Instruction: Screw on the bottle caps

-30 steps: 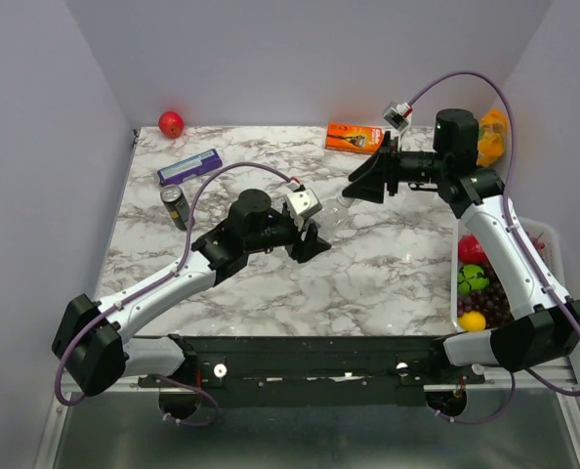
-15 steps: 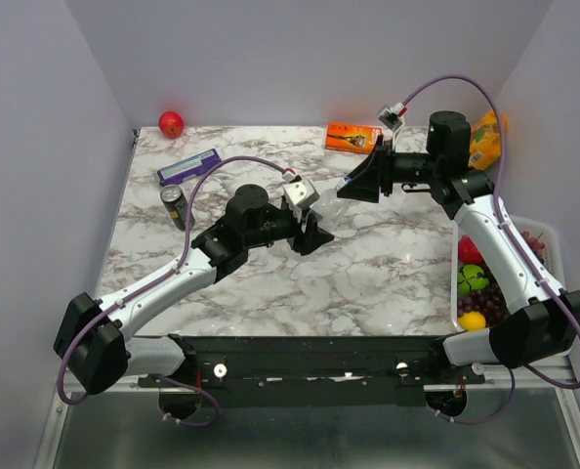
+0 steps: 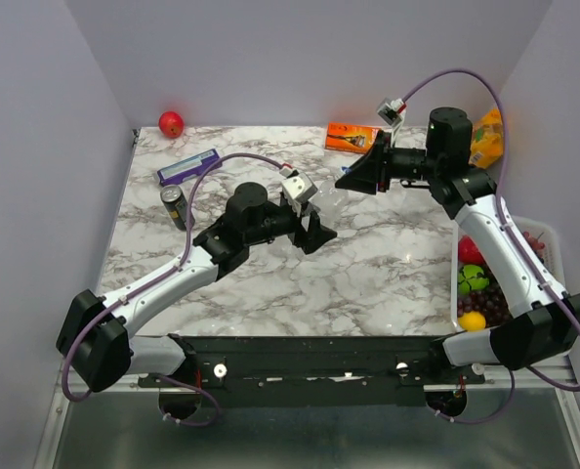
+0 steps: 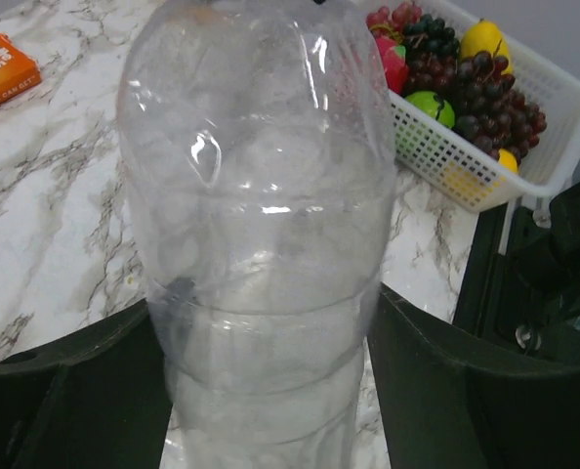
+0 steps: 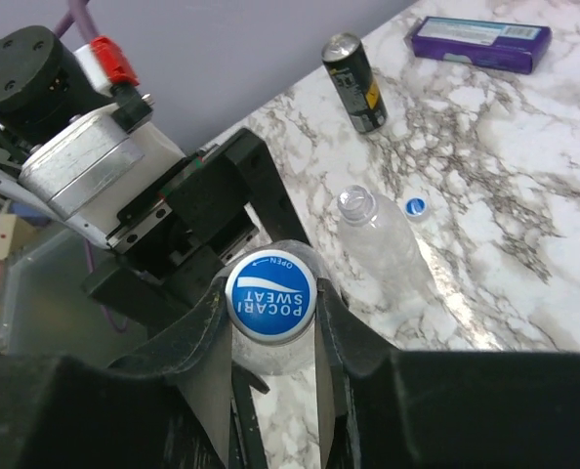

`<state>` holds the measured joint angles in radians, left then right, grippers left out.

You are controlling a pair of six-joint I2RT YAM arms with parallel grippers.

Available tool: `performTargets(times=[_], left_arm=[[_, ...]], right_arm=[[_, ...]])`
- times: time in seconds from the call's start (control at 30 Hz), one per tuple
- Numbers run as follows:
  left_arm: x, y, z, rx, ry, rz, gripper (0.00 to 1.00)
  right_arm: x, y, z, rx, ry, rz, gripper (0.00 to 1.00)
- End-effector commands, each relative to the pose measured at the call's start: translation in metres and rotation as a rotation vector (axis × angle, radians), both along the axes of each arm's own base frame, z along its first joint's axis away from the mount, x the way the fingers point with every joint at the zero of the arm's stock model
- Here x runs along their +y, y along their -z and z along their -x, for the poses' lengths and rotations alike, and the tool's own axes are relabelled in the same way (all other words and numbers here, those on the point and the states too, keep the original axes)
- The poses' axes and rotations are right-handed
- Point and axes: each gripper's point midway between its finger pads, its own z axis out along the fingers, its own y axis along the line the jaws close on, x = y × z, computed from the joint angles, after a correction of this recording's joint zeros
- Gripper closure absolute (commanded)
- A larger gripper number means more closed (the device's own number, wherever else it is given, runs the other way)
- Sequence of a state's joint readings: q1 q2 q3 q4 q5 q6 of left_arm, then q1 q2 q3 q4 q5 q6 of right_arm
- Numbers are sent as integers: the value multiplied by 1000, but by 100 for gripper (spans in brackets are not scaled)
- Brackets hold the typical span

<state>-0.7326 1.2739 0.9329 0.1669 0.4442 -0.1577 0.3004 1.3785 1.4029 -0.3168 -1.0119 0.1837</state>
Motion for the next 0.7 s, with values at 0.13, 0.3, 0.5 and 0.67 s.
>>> performTargets(times=[0.13,0.3,0.5,0.67], left_arm=[[20,9,-8,-78,-105,-59,1],[28,21,-1,-51,-114,-66,1],[27,22,7,-39,-84,-57,2],[23,21,9,-45,-51,-53,2]], right_arm=[[-40,-28,-16,-284,203,174,91],[-69,-10,-16,-250,290,247,94],[-111,23,-24,-226,400,346,96],[-129,50,-31,-241,419,406,97]])
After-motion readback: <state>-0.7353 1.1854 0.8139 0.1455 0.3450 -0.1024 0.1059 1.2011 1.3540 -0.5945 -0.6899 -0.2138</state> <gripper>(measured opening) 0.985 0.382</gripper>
